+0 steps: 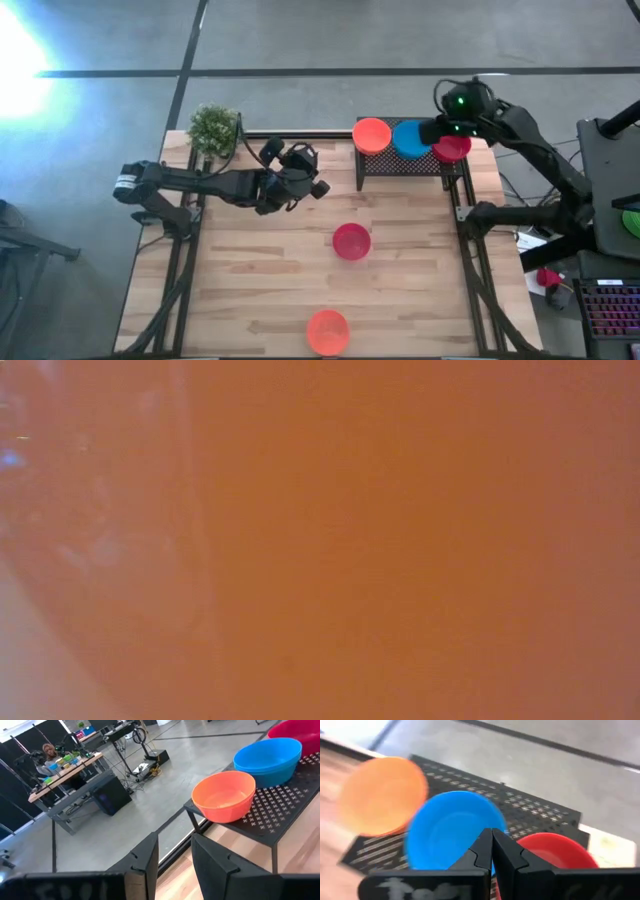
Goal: Pick & Place Mini bowls
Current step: Stack the red bowl on top of the stacked red bowls on the shelf
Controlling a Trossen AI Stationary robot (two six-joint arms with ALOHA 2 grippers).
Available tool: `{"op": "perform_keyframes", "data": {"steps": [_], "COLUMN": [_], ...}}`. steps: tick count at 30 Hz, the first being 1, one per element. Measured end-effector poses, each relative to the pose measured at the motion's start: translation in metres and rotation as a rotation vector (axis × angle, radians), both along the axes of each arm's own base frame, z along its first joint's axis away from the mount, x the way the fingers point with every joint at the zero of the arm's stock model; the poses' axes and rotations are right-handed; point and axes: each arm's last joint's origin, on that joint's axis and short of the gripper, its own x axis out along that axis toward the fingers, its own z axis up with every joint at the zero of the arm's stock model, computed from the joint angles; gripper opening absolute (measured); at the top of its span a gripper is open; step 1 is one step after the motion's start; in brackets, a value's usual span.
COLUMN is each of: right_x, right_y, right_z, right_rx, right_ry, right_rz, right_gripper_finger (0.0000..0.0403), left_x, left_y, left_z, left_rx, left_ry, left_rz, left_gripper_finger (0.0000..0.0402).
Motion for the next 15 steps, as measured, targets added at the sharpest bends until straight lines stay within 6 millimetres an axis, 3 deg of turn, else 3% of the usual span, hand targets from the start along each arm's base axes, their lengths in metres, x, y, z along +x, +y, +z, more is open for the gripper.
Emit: {"op": "perform_keyframes", "data": {"steps": [9, 15], "right_x": [0.006, 0.005], "right_y": [0.066, 0.098], "right_z": [0.019, 0.024], "right_rx": [-0.08, -0.126], "right_ry": [-0.097, -0.109], "right_rz": [0.339, 0.59], "right_gripper_finger": [0.0008, 0.0008], "left_x": [-0.008, -0.011], "left_y": [0.001, 0.001], "left_z": [0.004, 0.005], "left_rx": [-0.064, -0.097], "left_ry": [0.03, 0.044], "left_rz": [-0.106, -0.161], "left_gripper_finger": [0.0112, 0.0112]}}
